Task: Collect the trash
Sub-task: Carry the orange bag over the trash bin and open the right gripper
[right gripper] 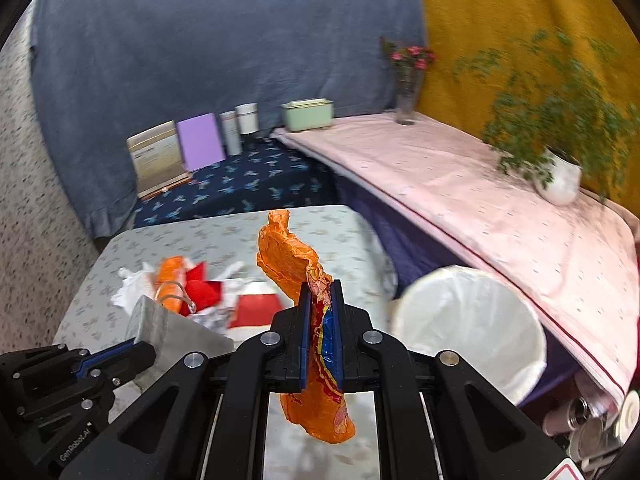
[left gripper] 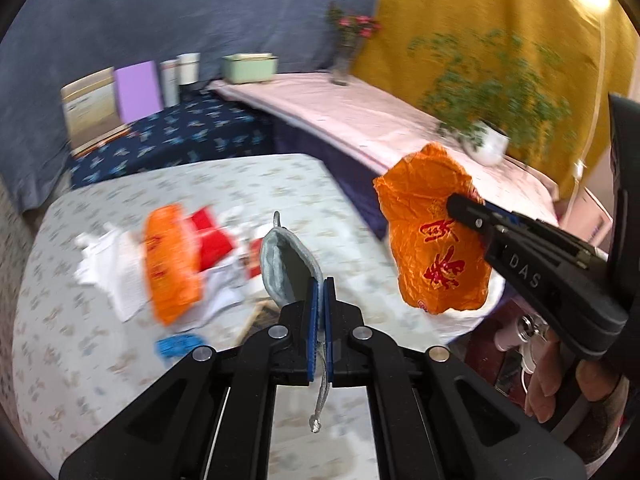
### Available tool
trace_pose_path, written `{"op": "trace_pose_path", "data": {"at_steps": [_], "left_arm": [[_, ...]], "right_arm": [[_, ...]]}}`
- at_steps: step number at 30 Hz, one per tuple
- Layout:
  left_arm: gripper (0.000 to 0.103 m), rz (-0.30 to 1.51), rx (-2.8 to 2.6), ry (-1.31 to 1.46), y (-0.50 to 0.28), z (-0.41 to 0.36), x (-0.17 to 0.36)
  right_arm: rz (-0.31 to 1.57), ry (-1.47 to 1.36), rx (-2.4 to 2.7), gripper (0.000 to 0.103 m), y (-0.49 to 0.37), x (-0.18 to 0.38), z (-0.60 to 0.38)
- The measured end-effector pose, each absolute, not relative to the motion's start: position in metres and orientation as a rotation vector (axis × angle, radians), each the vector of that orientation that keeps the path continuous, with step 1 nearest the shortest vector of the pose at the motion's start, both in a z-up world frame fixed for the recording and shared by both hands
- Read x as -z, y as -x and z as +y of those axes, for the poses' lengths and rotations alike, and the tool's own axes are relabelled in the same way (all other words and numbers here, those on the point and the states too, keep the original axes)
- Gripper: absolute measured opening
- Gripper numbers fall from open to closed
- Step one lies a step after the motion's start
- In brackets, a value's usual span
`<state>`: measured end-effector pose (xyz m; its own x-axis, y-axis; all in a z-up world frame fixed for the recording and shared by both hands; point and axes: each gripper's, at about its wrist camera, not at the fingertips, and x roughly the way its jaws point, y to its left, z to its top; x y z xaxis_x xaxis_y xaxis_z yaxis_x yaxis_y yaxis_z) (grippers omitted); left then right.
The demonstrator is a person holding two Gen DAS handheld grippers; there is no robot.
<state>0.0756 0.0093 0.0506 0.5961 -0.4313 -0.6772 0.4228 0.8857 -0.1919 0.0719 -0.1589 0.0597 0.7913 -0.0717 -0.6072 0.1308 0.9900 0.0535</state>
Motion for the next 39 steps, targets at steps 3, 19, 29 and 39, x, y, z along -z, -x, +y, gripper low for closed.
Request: {"op": "trace_pose_path", "data": {"at_steps": [3,19,29,39], "left_arm": [[0.002,0.784,0.547,0.002,-0.074,-0.02,-0.052],[0.003,0.819,0.752,-0.063,-0.095,-0.163,-0.035],[0.014,0.848,0.749,-0.101,-0.118,-0.197,-0.013],[0.06,0.806,0.672,-0.113,-0.126,-0.182,-0.012]], "right_arm": [[0.651,-0.119,0.167,0.009,-0.06,-0.055,-0.196],[0.718,-0.227,0.357,0.009,-0.043,-0.006,-0.327],[0.751,-0.256,0.361,0.01,-0.063,0.01,-0.347],[0.747,-0.243,0.352,0.032,-0.079,0.011,-0.337]]}}
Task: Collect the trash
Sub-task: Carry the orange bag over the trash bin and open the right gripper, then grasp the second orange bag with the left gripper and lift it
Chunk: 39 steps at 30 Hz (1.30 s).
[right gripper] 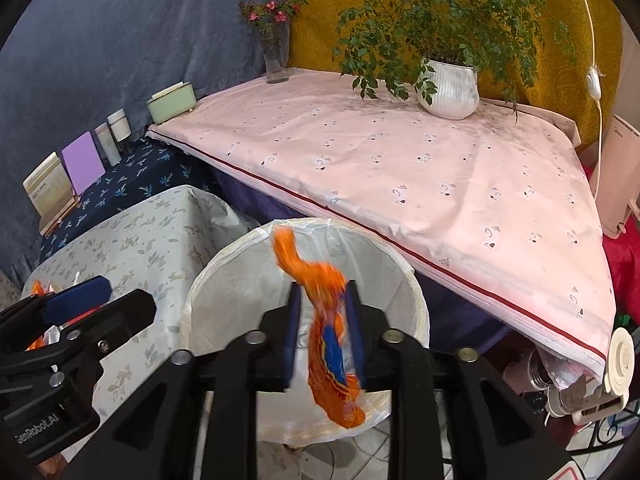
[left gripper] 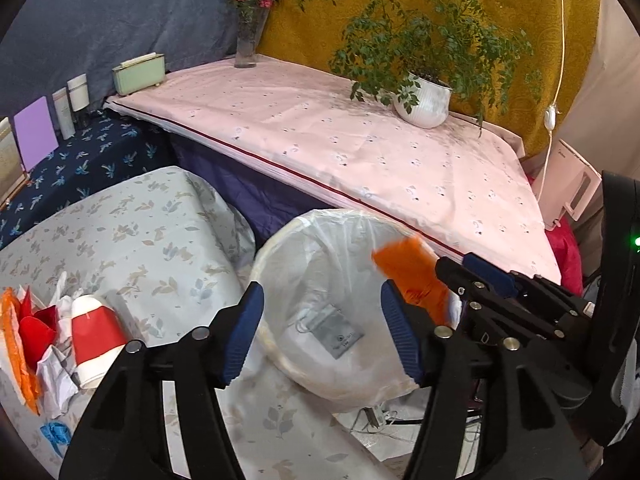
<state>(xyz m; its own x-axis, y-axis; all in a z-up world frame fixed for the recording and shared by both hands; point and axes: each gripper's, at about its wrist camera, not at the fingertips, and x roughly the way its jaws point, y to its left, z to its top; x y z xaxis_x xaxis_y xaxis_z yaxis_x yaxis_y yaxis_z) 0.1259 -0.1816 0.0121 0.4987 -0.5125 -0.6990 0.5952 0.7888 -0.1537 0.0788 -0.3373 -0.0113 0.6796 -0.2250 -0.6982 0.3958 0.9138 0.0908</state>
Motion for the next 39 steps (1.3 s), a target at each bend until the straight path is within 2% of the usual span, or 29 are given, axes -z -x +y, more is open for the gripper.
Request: {"op": "trace_pose_path", "data": {"at_steps": [2,5,13,22,25,28,39], "left_arm": [[0.065,0.808,0.651,-0.109,-0.128,-0.175,-0.011],[0.066,0.809,0.62,-0.102,-0.131,-0.166,-0.01],[0.07,0.8,0.542,-0.079,-0.134,-0.137,-0.011],[0.077,0.804,0.448,-0.035,-0.134,-0.09,-0.009],[0.084,0.817,0.414,-0.017,-0.136,-0.071,-0.007],[0.084,0.828,0.38,0.016,-0.137,-0.049,-0.004],[0.084,0.836,0.247,0.039,-0.141,0.007,0.003]], "right_arm": [[0.744,-0.24,0.349,0.035,-0.08,0.01,-0.335],[0.739,-0.226,0.344,0.037,-0.083,0.006,-0.328],[0.712,-0.18,0.32,0.051,-0.081,-0.01,-0.302],[0.696,-0.15,0.258,0.053,-0.078,-0.022,-0.266],[0.693,-0.137,0.235,0.053,-0.079,-0.025,-0.251],[0.69,-0.125,0.214,0.056,-0.08,-0.026,-0.237],[0.712,-0.085,0.138,0.056,-0.086,-0.024,-0.188]]}}
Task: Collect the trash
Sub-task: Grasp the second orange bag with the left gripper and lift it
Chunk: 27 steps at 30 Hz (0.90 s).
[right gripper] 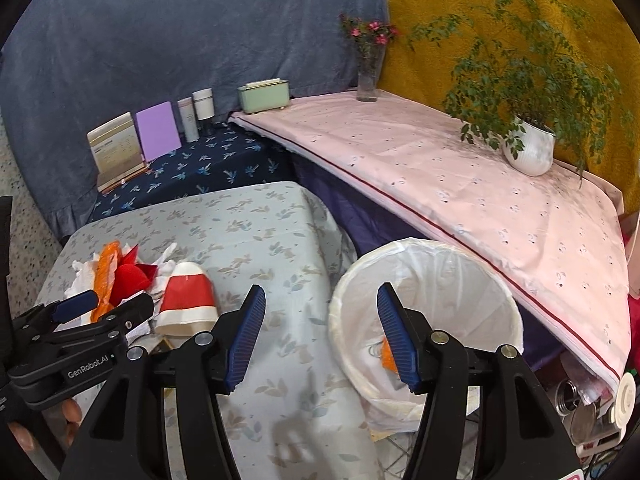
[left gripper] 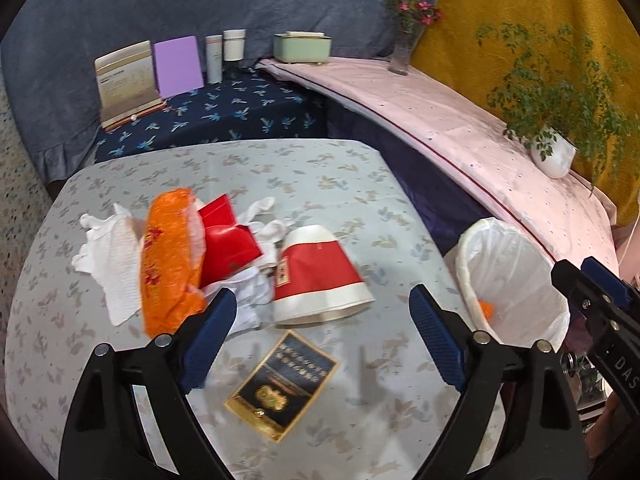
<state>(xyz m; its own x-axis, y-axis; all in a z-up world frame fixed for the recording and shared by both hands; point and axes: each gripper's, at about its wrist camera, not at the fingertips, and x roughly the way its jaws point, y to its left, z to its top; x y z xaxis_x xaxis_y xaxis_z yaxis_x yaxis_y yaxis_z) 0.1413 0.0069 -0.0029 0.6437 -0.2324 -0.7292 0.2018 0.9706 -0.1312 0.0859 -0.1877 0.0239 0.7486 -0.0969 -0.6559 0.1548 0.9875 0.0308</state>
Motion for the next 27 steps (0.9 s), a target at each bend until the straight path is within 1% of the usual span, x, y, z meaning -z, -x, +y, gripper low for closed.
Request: {"op": "trace_pose_path", "data": {"at_steps": [16,22,27], "left_arm": [[0.084,0.856,0.122,0.07,-0.152,0.079,0.017],[0.09,0.885,0.105,0.103,-0.163,0.1,0.023],[0.09,0.917,0.108,0.148,-0.176,0.114,0.031]], "right_arm": [[0.759,-0.036,0.034,0.057,-0.105,-0.009,-0.119],[0.787,-0.021,-0.001,0.057,-0.113,0.002,-0.094],[0.806,-0.015,-0.021,0.057,-0.12,0.01,-0.081]]}}
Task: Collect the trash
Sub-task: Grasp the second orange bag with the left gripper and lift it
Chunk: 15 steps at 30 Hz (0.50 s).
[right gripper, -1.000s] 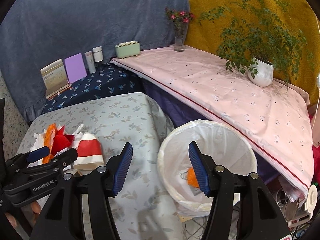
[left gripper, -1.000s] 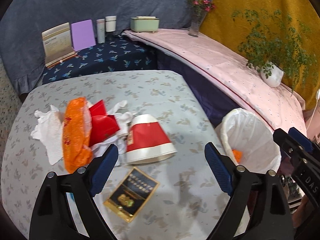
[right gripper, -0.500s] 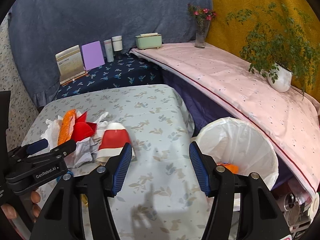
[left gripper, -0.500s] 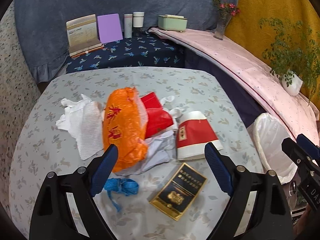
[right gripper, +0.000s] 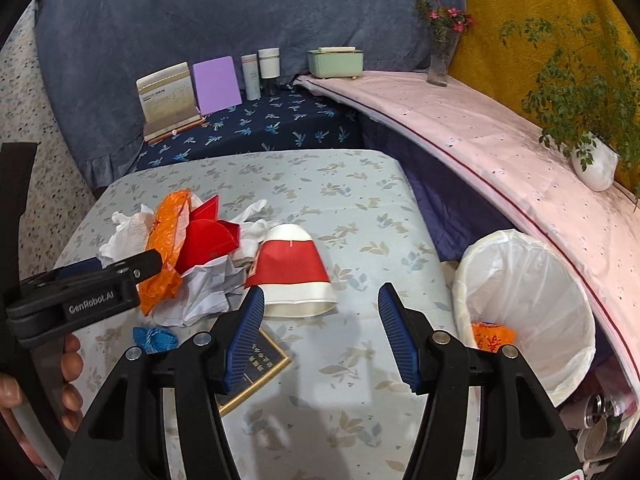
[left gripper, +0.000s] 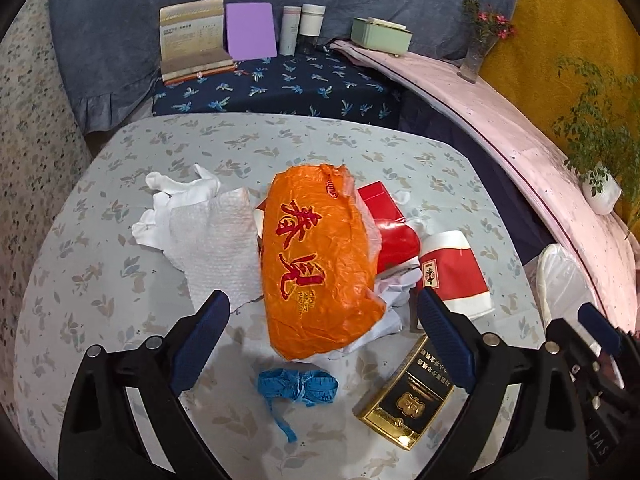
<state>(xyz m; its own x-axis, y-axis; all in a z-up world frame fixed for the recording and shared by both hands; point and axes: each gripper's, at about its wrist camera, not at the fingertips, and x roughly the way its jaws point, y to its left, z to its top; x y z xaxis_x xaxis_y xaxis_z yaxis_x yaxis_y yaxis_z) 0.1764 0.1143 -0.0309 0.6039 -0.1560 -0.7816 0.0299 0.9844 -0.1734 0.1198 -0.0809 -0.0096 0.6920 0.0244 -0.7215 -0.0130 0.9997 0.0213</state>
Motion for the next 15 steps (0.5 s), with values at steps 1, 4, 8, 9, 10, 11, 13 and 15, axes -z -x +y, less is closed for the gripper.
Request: {"op": "trace_pose_path", "data": {"at_steps": [1,4,8,9,10,11,13,15], "left_arm": [[0.09,0.925,0.112,0.158,-0.179,0.116,0.032],[0.088,0.953,0.124,0.178,-0.19,0.119,0.04],[0.066,1.0,0.15,0.196,-0.202,0.119,0.053],[0.063,1.016,0.157,0.206,-0.205,0.119,0.057],[0.056,1.026,0.165,0.214,-0.206,0.119,0.059],[0.048,1.031,0.17,0.218,-0.207,0.119,0.061],[0.034,1.037,0.19,0.219,-0.207,0.119,0.061],[0.027,1.027,0.195,0.219,-0.203,0.12,0.057]], "right_arm": [[0.809,-0.013,-0.024,0.057,-0.121,0.011,-0.079],[0.819,-0.011,-0.033,0.057,-0.126,0.015,-0.072],[0.834,-0.01,-0.04,0.057,-0.13,0.021,-0.067],[0.839,-0.009,-0.042,0.057,-0.131,0.023,-0.066],[0.843,-0.008,-0.043,0.057,-0.131,0.025,-0.065],[0.846,-0.008,-0.045,0.057,-0.131,0.026,-0.064],[0.855,-0.008,-0.047,0.057,-0.13,0.03,-0.063],[0.867,-0.012,-0.049,0.057,-0.13,0.034,-0.063]]}}
